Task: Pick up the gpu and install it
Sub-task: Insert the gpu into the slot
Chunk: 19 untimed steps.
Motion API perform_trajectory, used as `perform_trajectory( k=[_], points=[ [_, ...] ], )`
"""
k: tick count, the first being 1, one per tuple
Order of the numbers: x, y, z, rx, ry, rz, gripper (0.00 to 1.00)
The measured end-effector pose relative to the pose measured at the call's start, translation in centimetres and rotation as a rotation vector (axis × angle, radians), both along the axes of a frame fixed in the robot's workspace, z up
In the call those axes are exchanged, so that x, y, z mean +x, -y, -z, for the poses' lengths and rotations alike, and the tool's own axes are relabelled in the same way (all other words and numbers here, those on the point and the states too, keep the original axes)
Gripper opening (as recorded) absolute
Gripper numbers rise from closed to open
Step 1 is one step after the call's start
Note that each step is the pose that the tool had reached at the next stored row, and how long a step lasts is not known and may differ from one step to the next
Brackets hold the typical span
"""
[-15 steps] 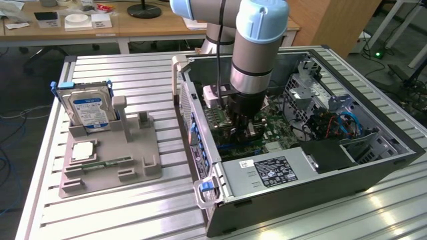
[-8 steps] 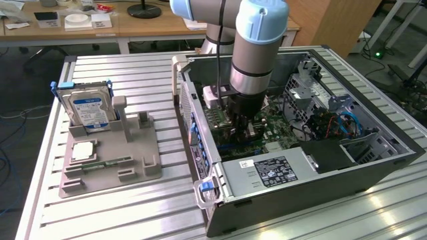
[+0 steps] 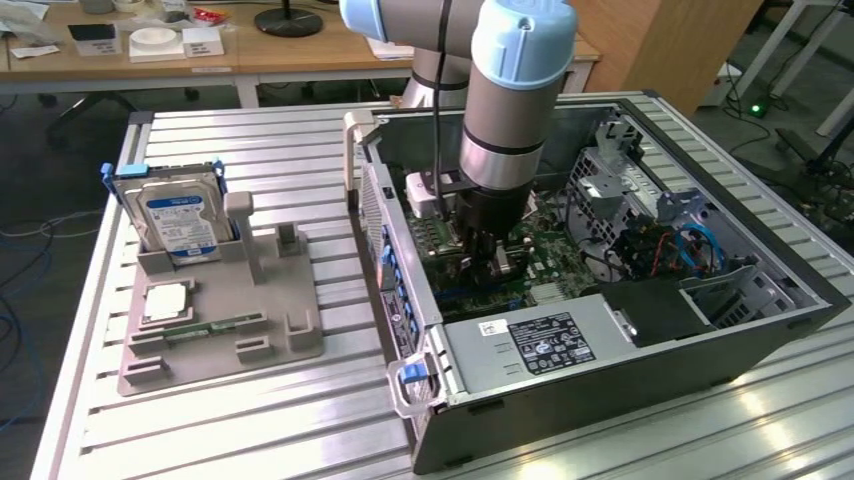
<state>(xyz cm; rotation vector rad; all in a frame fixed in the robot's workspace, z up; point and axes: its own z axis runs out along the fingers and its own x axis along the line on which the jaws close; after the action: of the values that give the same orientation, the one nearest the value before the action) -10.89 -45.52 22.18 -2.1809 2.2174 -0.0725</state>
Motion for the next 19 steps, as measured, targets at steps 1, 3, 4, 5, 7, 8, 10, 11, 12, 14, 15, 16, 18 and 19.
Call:
perform_trajectory(
  k=[1,3,4,5,7,8,10,11,12,14,15,16,18,19],
  points=[
    [0.00,0.00,0.00,0.0000,0.0000,0.000,0.28],
    [0.00,0.00,0.00,0.0000,0.0000,0.000,0.28],
    [0.00,0.00,0.00,0.0001,0.0000,0.000,0.28],
    [0.00,0.00,0.00,0.0001,0.0000,0.000,0.28],
    [0.00,0.00,0.00,0.0001,0.0000,0.000,0.28],
    [0.00,0.00,0.00,0.0001,0.0000,0.000,0.28],
    [0.00,0.00,0.00,0.0001,0.0000,0.000,0.28],
    [0.00,0.00,0.01,0.0001,0.0001,0.000,0.28],
    [0.00,0.00,0.01,0.0001,0.0000,0.000,0.28],
    [0.02,0.00,0.01,0.0002,-0.0001,0.000,0.28],
    [0.04,0.00,0.02,0.0004,-0.0001,0.000,0.28],
    [0.06,-0.01,0.02,0.0003,0.0001,0.000,0.28],
    [0.09,-0.01,0.01,0.0001,0.0000,0.000,0.28],
    [0.10,-0.01,0.00,0.0000,-0.0001,0.000,0.28]
  ],
)
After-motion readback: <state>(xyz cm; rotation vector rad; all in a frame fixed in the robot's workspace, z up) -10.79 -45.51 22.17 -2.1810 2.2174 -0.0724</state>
